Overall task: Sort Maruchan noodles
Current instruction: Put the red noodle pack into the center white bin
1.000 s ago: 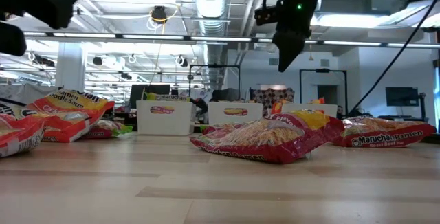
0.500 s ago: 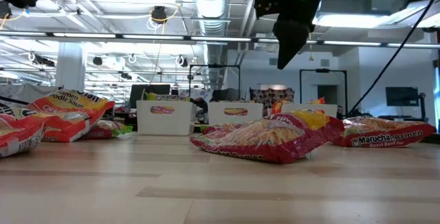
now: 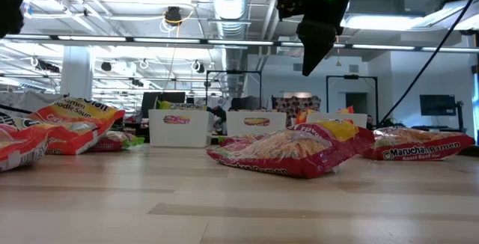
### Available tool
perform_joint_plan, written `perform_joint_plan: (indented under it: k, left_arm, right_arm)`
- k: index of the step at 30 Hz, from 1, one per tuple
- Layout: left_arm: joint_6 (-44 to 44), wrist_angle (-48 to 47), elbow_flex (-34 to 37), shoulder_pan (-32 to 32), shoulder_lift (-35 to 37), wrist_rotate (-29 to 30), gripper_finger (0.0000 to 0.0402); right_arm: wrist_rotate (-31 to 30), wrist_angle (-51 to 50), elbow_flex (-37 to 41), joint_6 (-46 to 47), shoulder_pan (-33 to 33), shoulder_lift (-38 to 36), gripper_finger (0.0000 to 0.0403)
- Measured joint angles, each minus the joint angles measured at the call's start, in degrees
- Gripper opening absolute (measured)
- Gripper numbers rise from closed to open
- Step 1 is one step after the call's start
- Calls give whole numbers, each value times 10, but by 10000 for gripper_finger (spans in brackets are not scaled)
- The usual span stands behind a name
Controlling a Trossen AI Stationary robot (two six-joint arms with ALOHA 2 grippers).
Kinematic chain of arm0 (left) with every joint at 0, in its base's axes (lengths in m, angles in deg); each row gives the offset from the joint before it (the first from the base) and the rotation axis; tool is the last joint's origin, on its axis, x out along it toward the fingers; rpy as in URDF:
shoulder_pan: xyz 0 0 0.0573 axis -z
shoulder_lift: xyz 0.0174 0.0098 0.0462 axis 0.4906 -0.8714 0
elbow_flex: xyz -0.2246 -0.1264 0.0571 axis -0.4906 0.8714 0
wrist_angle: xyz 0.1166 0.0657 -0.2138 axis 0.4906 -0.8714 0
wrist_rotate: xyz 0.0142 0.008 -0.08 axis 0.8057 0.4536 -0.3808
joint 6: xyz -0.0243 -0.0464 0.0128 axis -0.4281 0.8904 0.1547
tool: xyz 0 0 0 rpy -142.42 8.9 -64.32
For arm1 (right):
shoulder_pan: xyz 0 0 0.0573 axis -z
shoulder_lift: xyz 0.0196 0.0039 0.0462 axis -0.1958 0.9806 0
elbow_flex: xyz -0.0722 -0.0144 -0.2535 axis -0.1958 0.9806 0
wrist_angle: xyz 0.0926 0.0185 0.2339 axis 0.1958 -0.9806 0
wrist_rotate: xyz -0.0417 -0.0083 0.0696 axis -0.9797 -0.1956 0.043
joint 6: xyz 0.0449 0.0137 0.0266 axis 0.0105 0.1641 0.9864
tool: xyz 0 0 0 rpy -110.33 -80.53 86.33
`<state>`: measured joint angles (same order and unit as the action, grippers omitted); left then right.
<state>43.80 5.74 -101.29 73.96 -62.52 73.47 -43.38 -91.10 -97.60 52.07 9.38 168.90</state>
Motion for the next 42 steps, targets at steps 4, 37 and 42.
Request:
perform_joint_plan:
  k: [4, 37, 42]
  left_arm:
    - [-9, 24, 0, 0, -39, -23, 202]
    - [-118, 152, -3, -58, -48, -70, 1]
    - [-153, 154, -3, -102, 7, -65, 0]
  right_arm:
    - [0, 0, 0, 1, 0, 0, 198]
    - [38, 0, 0, -7, 6, 0, 178]
    - [42, 6, 0, -24, 12, 0, 178]
